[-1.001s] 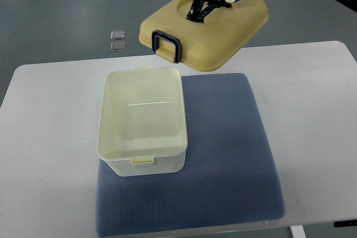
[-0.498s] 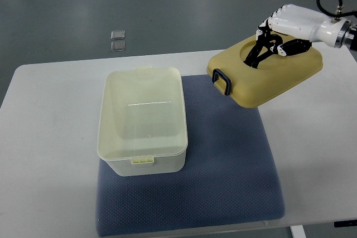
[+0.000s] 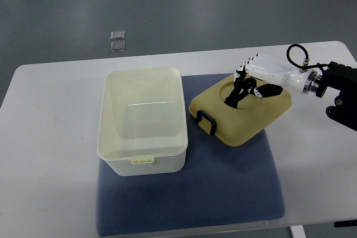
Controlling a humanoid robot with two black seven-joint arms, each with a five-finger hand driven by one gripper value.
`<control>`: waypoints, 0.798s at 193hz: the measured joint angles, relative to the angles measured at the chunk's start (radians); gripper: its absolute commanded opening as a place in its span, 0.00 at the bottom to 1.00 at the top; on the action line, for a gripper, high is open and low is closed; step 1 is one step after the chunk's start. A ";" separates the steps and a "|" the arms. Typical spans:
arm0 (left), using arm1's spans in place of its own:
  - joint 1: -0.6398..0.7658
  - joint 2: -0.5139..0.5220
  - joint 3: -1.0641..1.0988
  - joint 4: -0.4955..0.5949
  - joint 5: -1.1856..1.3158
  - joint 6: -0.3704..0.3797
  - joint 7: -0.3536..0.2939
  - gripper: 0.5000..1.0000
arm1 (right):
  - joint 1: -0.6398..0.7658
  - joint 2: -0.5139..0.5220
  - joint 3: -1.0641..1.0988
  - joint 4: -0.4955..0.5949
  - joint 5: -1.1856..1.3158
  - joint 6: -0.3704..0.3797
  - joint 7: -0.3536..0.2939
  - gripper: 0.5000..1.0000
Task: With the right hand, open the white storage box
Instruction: 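Carry the lid beside the box and lower it onto the mat, then open the right hand to release the handle and withdraw upward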
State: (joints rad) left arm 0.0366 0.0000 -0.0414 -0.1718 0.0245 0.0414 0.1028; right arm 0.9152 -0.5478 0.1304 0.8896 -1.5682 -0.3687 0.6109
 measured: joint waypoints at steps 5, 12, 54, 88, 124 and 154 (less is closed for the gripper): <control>0.000 0.000 0.000 0.000 0.000 0.000 0.000 1.00 | -0.006 0.007 0.000 -0.001 0.000 -0.016 0.000 0.87; 0.000 0.000 0.000 0.000 0.000 0.000 0.000 1.00 | -0.015 0.019 0.001 -0.002 0.000 -0.040 0.000 0.87; 0.000 0.000 0.000 0.000 0.000 0.000 0.000 1.00 | -0.048 0.106 -0.002 -0.003 0.011 -0.218 0.000 0.87; 0.000 0.000 0.000 0.000 0.000 0.000 0.000 1.00 | -0.033 0.097 -0.016 0.002 -0.001 -0.142 0.000 0.87; 0.000 0.000 0.000 0.000 0.000 0.000 0.000 1.00 | 0.043 0.015 -0.014 0.017 -0.004 0.122 0.000 0.87; 0.000 0.000 0.000 0.000 0.000 0.000 0.000 1.00 | 0.114 -0.060 -0.002 0.038 0.009 0.371 0.000 0.87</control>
State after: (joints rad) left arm 0.0364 0.0000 -0.0414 -0.1718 0.0245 0.0414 0.1028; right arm 1.0289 -0.6078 0.1288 0.9278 -1.5594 0.0027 0.6108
